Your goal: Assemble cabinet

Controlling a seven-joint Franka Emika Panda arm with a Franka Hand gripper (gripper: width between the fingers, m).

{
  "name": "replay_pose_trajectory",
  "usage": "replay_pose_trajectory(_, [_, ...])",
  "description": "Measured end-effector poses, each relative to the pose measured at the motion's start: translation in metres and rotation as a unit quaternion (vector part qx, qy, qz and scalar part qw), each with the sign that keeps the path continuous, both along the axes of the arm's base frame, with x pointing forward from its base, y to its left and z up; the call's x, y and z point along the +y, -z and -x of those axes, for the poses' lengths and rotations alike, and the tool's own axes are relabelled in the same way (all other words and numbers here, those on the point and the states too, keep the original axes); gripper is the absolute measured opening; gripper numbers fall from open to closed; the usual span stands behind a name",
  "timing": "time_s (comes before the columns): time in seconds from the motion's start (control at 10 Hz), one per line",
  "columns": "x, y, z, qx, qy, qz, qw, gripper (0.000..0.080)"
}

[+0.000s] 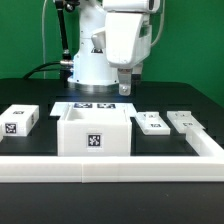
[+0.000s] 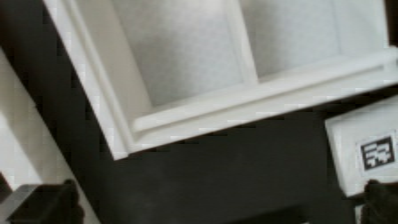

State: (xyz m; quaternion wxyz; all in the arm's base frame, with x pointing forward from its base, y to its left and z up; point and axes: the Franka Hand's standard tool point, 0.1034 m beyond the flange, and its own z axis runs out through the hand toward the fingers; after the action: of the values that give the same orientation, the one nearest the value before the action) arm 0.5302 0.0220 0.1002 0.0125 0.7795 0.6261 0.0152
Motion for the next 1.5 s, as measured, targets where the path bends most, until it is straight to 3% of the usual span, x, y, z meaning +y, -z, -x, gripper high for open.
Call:
replay_pose_trajectory(0.3, [-0.014, 0.011, 0.009, 0.004, -0.062, 0.001, 0.998, 0.0798])
replay_pose_trajectory(0.8, [-0.014, 0.011, 0.010, 0.004, -0.061, 0.001, 0.998, 0.0798])
replay_pose_trajectory(1.2, [-0.015, 0.040, 0.065, -0.014, -0.078, -0.003, 0.997, 0.0798])
replay_pose_trajectory(1.5, [-0.016, 0.043, 0.070, -0.007, -0.074, -0.004, 0.997, 0.0798])
